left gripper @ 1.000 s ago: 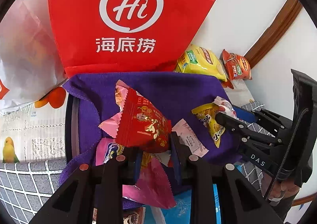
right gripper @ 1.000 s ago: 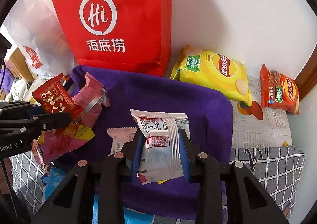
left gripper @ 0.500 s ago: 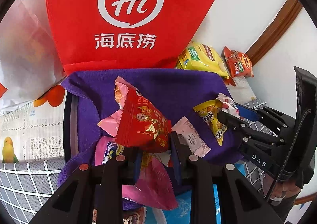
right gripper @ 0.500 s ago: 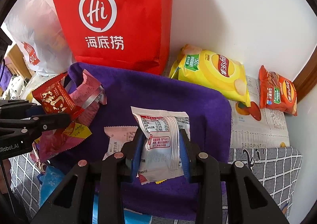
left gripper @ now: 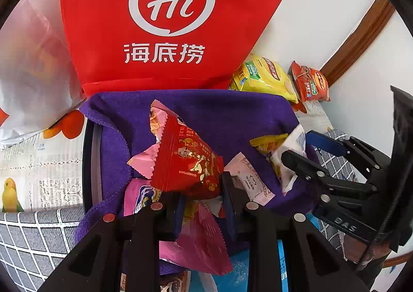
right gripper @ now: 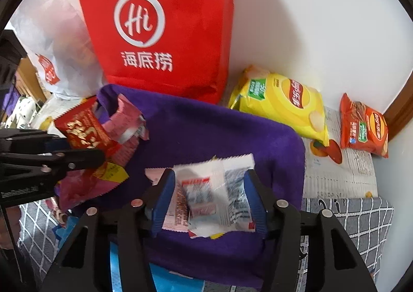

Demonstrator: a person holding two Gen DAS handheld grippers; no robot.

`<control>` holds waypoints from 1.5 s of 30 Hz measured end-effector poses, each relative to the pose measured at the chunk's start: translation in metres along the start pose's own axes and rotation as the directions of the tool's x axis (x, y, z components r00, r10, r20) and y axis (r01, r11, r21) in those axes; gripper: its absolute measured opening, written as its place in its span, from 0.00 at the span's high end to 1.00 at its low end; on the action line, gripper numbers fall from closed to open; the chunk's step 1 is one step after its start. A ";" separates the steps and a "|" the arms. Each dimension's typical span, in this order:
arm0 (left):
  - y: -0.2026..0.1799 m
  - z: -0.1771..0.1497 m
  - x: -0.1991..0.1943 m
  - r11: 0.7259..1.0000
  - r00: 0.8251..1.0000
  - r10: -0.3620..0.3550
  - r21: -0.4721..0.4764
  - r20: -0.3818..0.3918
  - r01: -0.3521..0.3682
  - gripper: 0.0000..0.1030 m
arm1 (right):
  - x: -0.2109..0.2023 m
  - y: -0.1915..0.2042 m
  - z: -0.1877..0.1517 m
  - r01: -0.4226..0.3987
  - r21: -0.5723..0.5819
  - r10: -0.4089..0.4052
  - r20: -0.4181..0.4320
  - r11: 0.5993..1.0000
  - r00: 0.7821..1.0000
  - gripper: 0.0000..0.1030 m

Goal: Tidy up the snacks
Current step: 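Lower both grippers and open them to release the packets onto the cloth, then withdraw both tools from the cloth back toward the snack pile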

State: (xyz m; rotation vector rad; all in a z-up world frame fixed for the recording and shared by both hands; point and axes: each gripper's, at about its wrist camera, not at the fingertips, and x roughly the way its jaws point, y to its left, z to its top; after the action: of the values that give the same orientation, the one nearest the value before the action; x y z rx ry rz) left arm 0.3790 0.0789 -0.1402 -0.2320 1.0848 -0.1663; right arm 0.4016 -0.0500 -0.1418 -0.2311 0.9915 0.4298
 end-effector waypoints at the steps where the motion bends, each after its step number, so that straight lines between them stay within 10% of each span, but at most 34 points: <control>1: -0.001 0.000 -0.001 1.000 1.000 0.002 0.002 -0.002 -0.002 0.74 | -0.003 0.000 0.001 -0.005 0.000 0.005 0.010 1.000 1.000 0.42; 7: -0.004 0.001 -0.016 1.000 0.999 -0.011 0.013 0.031 0.011 0.53 | -0.027 0.000 0.004 0.021 0.017 -0.022 0.090 1.000 0.996 0.35; 22: -0.022 -0.008 -0.064 0.998 0.993 -0.032 0.058 0.110 0.026 0.50 | -0.110 -0.015 -0.033 0.149 0.175 -0.189 0.243 0.973 0.951 0.36; 38: -0.045 -0.024 -0.143 0.994 0.955 -0.004 0.104 0.296 -0.028 0.47 | -0.165 0.004 -0.143 0.154 0.208 -0.182 0.122 0.966 0.976 0.47; 45: -0.040 -0.071 -0.143 0.988 0.975 0.039 0.135 0.218 -0.070 0.47 | -0.141 0.029 -0.171 0.058 0.202 -0.077 0.086 0.978 0.993 0.47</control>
State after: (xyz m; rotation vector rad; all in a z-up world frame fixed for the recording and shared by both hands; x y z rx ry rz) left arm 0.2497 0.0681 -0.0385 -0.0895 0.8587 -0.1645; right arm 0.1925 -0.1230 -0.1133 -0.0634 0.9248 0.2743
